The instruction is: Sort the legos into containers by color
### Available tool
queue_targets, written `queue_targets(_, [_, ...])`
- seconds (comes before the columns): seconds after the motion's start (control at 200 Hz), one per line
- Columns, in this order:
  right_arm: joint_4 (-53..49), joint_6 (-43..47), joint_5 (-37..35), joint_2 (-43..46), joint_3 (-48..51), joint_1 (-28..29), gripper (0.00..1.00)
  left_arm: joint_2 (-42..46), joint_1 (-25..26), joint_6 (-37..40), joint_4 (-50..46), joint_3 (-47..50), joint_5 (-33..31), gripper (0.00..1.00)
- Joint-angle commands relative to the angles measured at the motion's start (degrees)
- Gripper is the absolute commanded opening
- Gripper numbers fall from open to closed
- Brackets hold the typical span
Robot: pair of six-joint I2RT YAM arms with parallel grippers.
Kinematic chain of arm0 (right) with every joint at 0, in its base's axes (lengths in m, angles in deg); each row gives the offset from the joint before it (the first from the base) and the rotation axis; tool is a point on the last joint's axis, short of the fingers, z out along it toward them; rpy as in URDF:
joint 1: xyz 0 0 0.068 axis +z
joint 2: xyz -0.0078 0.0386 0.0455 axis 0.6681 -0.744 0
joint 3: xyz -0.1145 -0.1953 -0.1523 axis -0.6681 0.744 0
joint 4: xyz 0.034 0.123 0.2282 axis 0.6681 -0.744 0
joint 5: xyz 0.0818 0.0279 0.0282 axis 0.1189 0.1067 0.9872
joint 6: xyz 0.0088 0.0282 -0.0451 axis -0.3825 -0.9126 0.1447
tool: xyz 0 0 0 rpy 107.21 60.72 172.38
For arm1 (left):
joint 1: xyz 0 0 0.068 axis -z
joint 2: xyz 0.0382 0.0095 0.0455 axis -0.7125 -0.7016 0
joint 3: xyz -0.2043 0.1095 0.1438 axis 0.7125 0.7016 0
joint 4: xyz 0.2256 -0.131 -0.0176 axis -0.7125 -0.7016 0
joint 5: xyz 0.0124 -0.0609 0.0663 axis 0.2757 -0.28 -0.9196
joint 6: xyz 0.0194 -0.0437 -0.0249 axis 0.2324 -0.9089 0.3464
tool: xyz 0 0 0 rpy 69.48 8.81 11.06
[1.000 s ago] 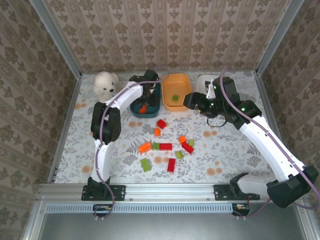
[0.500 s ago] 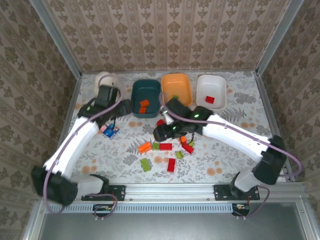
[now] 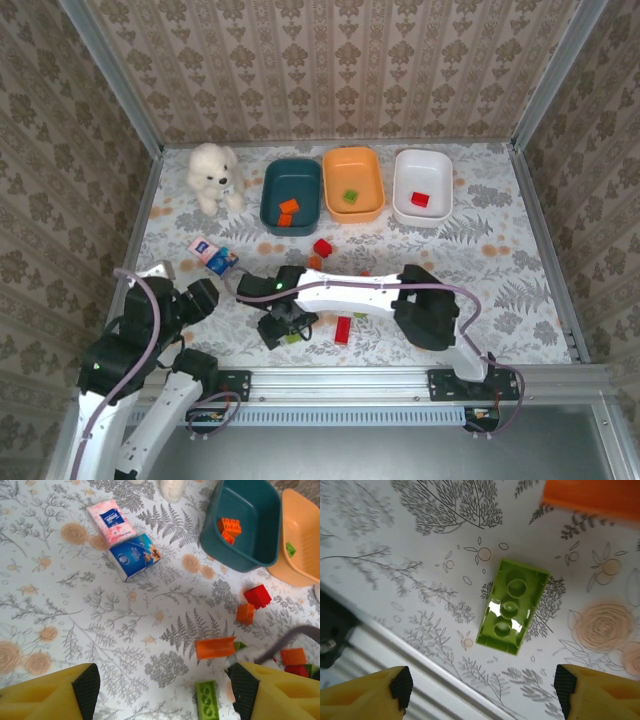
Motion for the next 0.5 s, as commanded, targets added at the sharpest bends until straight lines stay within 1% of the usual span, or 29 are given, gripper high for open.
queue_targets(0.0, [-5.12, -5.59, -3.66, -2.87, -2.72, -0.41, 0.78, 1.65, -0.49, 2.28, -5.37, -3.31, 0.83, 0.73])
queue_targets(0.125, [-3.71, -7.54, -3.63, -5.65, -3.38, 0.11, 0.74, 3.32, -0.40, 4.05, -6.39, -4.90, 1.42, 0.73])
queue_targets(0.2, [-3.18, -8.59, -4.03, -7.00, -3.74, 0.30, 0.70, 3.80, -0.42, 4.99, -6.57, -5.54, 2.30, 0.73])
queue_targets(0.41, [-2.71, -10.74, -5.92, -8.43, -3.67, 0.29, 0.46, 3.81, -0.40, 7.33, -6.60, -6.56, 4.73, 0.73])
queue_targets(0.495, [-2.89, -10.65, -6.83, -8.17, -3.62, 0.29, 0.38, 3.81, -0.40, 7.68, -6.16, -6.48, 5.23, 0.73])
